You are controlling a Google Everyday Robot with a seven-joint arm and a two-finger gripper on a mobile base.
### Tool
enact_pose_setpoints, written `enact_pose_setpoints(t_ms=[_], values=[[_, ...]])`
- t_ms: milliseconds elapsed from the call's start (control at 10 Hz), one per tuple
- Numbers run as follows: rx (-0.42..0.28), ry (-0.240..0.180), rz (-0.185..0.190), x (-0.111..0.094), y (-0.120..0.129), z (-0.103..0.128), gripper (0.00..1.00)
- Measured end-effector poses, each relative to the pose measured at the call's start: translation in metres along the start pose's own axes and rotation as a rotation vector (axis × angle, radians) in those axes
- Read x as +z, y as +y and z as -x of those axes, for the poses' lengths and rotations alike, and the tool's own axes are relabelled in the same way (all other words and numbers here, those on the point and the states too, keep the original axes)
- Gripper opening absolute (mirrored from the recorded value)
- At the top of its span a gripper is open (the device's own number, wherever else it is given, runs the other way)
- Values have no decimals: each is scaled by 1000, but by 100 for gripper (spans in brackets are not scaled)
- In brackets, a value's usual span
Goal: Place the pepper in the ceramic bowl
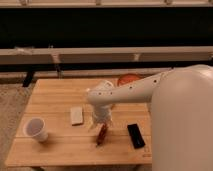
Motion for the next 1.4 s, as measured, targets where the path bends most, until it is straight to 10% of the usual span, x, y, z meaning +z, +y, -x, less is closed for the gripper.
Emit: enact_pose_setpoints(t_ms=[600, 1400], values=[[46, 39, -15, 31, -7, -3, 75], [68, 78, -57, 35, -19, -9, 1]])
